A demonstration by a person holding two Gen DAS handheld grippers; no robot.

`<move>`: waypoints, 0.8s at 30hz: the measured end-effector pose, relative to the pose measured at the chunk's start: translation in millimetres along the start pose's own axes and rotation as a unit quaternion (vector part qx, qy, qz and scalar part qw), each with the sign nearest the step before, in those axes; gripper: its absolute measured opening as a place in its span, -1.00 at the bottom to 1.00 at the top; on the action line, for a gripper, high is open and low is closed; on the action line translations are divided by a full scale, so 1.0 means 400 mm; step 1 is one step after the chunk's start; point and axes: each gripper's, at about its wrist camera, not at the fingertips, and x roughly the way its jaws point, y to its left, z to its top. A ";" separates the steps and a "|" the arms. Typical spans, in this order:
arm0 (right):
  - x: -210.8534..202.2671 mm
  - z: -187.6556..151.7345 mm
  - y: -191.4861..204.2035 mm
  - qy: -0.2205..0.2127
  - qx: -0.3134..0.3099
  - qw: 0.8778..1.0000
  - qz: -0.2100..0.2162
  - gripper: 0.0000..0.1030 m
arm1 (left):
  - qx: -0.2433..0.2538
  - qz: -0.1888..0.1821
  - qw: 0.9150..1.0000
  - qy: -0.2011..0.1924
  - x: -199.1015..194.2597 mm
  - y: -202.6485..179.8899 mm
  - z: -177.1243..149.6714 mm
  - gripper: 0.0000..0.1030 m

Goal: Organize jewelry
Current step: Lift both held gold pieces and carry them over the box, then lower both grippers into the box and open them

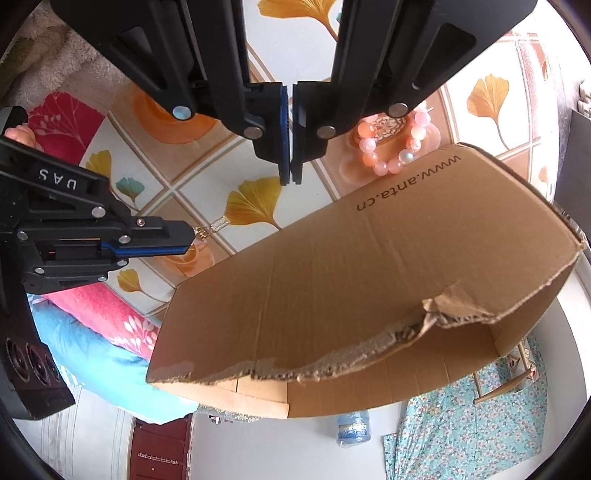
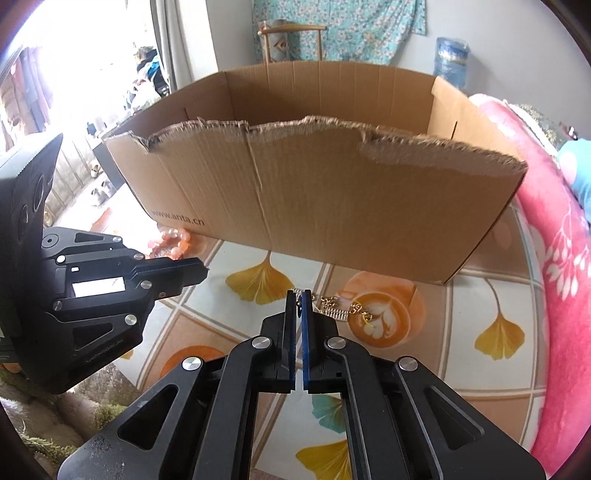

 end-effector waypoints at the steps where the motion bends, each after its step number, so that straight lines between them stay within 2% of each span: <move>1: -0.007 -0.001 -0.001 -0.003 0.001 1.000 0.001 -0.99 | 0.000 0.000 1.000 -0.002 -0.004 -0.002 0.000 -0.98; 11: -0.101 0.016 -0.003 -0.042 -0.003 0.999 0.008 -0.99 | 0.006 0.016 0.999 -0.047 -0.125 -0.009 0.016 -0.99; 15: -0.139 0.045 0.008 -0.072 -0.005 0.997 0.022 -0.99 | 0.010 0.021 0.996 -0.081 -0.207 -0.004 0.048 -0.99; 21: -0.229 0.164 -0.003 -0.149 -0.043 0.987 0.040 -0.99 | 0.030 0.014 0.989 -0.143 -0.302 0.016 0.150 -0.98; 24: -0.197 0.246 -0.032 -0.142 -0.059 0.987 0.057 -0.98 | 0.031 -0.002 0.988 -0.149 -0.284 0.050 0.228 -0.98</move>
